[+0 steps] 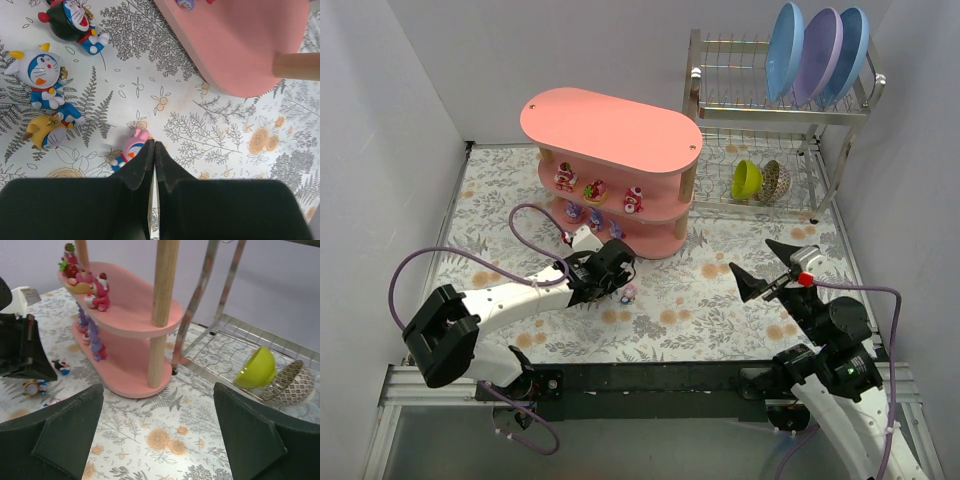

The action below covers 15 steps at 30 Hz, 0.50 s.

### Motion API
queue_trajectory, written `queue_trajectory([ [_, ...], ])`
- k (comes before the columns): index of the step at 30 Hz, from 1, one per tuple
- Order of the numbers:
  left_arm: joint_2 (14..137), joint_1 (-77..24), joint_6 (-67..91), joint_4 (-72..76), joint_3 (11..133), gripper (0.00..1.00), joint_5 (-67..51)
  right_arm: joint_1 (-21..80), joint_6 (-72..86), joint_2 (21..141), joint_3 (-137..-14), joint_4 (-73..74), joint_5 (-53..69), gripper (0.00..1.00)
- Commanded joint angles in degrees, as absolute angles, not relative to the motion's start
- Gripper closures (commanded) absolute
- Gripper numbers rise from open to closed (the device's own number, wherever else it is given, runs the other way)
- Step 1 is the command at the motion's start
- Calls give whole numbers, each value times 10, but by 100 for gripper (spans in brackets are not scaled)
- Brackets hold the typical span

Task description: Place and organize the plastic toys onto the shelf

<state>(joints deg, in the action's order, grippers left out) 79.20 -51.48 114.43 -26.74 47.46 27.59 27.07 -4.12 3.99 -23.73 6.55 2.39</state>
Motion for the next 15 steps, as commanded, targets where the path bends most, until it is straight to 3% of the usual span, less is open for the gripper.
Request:
queue_trajectory([
  [1,756,-515,1234,-253,463,100,282,273,-18,114,-300,88,105,2],
  [9,749,-518,1211,-258,456,98,270,273,28,213,-342,133,119,2],
  [15,813,-545,1160,-313,524,73,284,273,32,218,-328,135,105,2],
])
